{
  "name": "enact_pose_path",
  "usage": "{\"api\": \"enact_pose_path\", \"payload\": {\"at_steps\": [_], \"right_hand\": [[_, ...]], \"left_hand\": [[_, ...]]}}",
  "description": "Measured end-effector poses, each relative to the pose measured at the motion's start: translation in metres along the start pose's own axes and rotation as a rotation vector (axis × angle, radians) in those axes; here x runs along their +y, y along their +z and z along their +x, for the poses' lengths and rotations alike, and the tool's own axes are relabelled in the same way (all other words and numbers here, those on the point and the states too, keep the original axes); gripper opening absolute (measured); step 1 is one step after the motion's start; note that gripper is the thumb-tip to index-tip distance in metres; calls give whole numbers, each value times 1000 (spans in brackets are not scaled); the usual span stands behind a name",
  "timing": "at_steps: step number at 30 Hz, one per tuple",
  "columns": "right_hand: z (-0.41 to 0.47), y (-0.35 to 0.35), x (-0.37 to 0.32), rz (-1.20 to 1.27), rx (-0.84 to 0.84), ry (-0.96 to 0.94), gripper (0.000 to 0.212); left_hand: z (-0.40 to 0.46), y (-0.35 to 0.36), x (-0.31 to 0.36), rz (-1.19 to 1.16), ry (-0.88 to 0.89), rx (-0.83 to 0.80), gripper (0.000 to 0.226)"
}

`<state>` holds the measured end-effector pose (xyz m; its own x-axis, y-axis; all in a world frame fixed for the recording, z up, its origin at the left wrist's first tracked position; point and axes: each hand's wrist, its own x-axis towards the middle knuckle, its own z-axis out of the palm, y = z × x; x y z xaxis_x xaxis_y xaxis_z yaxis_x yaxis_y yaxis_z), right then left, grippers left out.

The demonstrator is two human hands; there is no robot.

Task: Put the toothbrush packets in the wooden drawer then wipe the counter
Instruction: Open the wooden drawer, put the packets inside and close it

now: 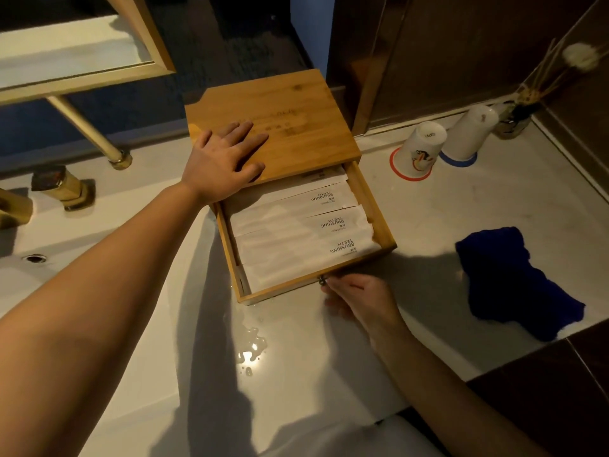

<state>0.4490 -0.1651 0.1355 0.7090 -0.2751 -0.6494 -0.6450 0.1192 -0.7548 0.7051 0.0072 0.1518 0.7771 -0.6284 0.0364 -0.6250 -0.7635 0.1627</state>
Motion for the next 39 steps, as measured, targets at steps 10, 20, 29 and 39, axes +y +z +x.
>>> {"api": "enact_pose_path", "payload": {"at_steps": [10, 20, 29, 39], "right_hand": [[13, 14, -10, 519, -96, 289, 12], [40, 30, -39, 426, -108, 161, 7], [71, 41, -67, 474, -100, 162, 6], [104, 57, -97, 544, -95, 41, 4]], "left_hand": [[1, -3, 3, 5, -8, -6, 59], [0, -2, 2, -14, -11, 1, 58], [0, -2, 3, -10, -8, 2, 56], [2, 0, 0, 24, -5, -18, 59]]}}
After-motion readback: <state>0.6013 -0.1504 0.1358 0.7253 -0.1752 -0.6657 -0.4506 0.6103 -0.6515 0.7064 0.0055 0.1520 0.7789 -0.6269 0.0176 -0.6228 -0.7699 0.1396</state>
